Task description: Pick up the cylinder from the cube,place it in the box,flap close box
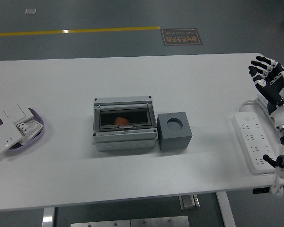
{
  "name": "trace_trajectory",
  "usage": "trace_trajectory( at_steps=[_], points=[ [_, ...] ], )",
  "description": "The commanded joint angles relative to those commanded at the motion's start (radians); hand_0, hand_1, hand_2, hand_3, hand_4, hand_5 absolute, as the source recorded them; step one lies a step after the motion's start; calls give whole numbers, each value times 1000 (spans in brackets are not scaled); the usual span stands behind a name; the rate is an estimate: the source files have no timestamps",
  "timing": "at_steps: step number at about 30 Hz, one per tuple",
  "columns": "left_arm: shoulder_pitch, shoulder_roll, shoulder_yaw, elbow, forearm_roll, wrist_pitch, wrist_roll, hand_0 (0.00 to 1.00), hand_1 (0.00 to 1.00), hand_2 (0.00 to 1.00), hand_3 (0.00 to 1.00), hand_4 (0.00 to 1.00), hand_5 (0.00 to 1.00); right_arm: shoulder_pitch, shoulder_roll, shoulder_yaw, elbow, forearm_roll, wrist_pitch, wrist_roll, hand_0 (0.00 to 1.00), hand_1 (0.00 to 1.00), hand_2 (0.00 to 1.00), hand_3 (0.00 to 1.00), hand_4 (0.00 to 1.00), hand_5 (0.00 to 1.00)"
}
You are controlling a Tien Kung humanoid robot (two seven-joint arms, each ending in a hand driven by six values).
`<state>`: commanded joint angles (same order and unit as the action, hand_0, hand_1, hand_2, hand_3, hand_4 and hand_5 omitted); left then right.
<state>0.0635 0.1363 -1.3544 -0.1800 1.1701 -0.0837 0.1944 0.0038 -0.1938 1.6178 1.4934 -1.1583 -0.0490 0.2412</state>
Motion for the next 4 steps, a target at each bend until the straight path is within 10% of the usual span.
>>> trace_trajectory(
  at_steps=[4],
  points=[
    [1,-1,0,0,-1,0,0,637,665,583,639,714,283,1,-1,-3,-1,-1,0,-1,711,667,675,672,750,249]
  ],
)
